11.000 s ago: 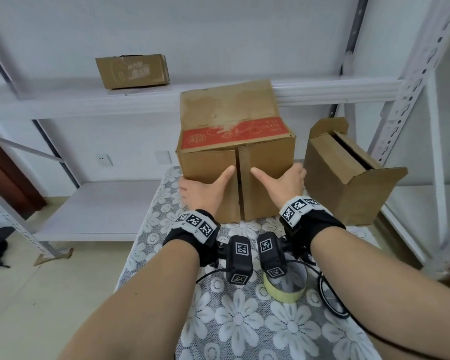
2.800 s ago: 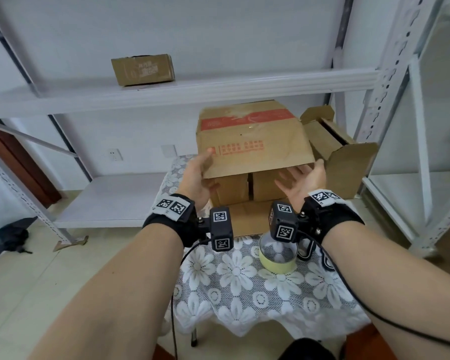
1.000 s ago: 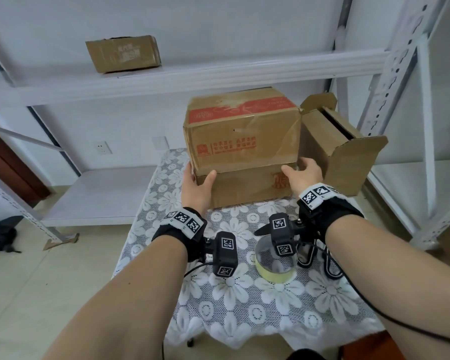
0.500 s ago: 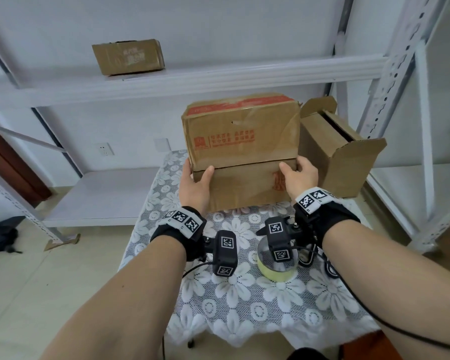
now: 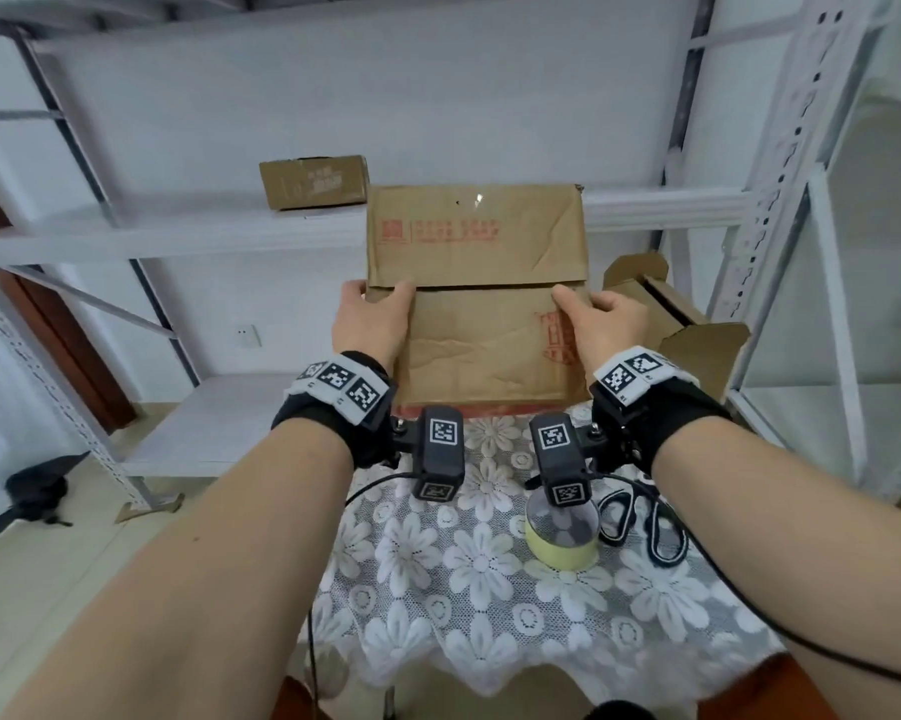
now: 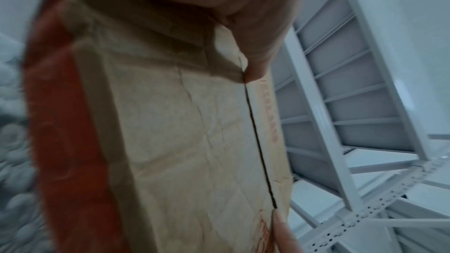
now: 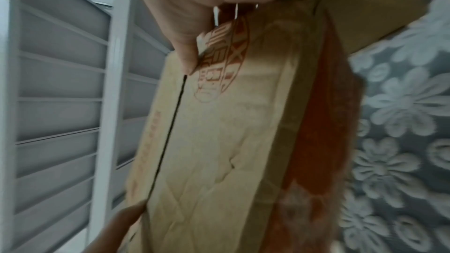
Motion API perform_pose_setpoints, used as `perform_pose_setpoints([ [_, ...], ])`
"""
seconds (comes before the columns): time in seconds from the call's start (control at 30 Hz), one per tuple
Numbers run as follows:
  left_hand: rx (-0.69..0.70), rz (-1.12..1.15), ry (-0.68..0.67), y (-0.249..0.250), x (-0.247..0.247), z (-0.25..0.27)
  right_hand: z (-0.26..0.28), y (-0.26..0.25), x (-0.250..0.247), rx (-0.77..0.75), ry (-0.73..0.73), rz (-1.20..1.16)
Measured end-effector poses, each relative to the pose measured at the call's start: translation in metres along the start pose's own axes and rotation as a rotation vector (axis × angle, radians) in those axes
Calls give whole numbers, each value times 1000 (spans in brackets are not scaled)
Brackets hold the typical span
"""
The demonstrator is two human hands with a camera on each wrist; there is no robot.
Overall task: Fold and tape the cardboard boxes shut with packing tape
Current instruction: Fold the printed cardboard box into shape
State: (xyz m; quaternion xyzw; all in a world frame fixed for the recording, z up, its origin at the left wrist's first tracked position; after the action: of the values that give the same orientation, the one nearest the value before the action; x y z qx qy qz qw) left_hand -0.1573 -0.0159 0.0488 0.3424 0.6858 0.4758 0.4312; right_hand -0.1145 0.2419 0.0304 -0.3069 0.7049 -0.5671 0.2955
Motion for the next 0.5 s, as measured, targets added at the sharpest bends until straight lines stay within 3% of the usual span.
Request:
perform_pose_setpoints([
  [0.27, -99, -256, -92, 18, -20, -12, -5, -36, 4, 58, -135, 184],
  [0.5, -13, -446, -219, -11, -11, -9, 3, -22, 21, 122, -437, 423],
])
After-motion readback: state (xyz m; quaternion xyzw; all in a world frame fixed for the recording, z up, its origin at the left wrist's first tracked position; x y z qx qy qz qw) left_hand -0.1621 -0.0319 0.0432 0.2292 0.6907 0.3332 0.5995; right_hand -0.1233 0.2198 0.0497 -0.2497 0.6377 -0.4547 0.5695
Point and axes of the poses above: each hand's wrist, its own z-axis away from the middle knuckle, its own x-axis out of the palm, y = z × x, the point moved 5 cm from there along -z, towards the middle knuckle
